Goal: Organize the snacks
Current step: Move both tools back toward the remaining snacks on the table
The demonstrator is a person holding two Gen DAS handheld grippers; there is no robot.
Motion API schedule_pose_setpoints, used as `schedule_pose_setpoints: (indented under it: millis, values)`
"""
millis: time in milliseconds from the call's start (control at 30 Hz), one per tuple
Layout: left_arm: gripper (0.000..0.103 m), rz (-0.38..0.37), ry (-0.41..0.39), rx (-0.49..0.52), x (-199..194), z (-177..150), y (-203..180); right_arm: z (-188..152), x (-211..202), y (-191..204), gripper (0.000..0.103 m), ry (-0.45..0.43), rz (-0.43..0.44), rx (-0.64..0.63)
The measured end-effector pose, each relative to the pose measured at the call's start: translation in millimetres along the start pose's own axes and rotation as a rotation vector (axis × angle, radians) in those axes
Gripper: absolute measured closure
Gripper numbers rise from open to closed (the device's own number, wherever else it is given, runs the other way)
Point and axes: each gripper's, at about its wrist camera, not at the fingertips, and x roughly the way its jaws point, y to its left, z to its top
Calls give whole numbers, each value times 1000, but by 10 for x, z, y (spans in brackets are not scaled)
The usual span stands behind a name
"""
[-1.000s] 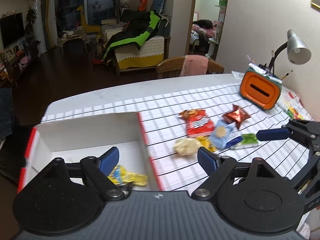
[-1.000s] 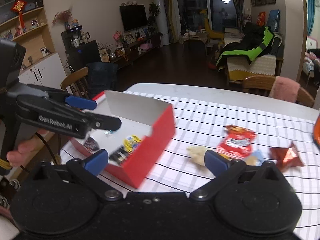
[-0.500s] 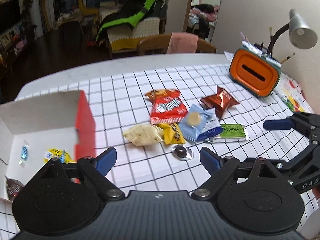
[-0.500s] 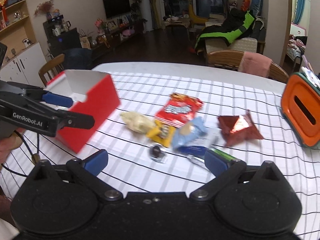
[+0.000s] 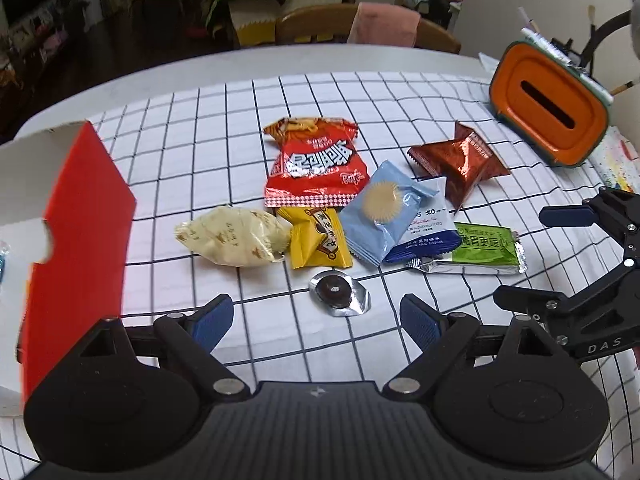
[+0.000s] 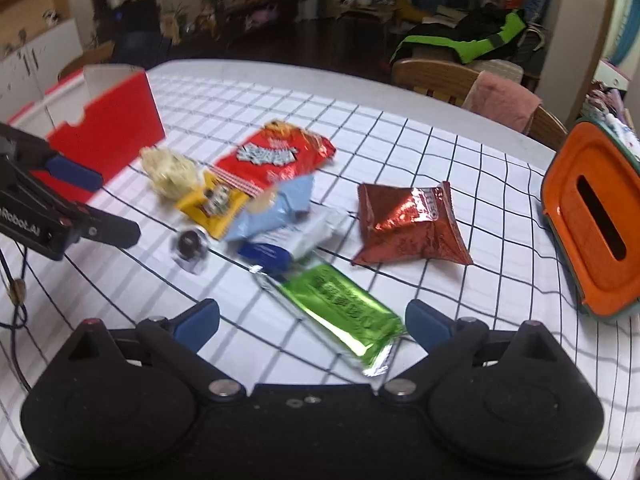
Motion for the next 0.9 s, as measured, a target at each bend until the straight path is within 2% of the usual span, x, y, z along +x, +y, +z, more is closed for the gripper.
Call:
schedule_pose_setpoints:
  millis: [433, 500, 567, 667, 800, 900]
  values:
    - [14, 55, 119, -51, 527, 155, -1, 48, 441, -205, 23, 63, 26, -54]
    - [21, 42, 133, -56, 574, 176, 16, 57, 475, -222, 25, 68, 46, -53]
    - [34, 35, 146, -52, 617, 186, 19, 57, 503, -220, 26, 68, 58, -58]
    - [39, 21, 151, -55, 656, 200, 34, 59, 531, -216, 29, 71, 81, -59]
    - [51, 33, 141, -15, 662, 198, -10, 41, 522, -226, 31, 64, 91, -43]
    - [61, 29, 133, 7, 661, 201, -25, 18, 486, -211, 38, 58, 97, -32]
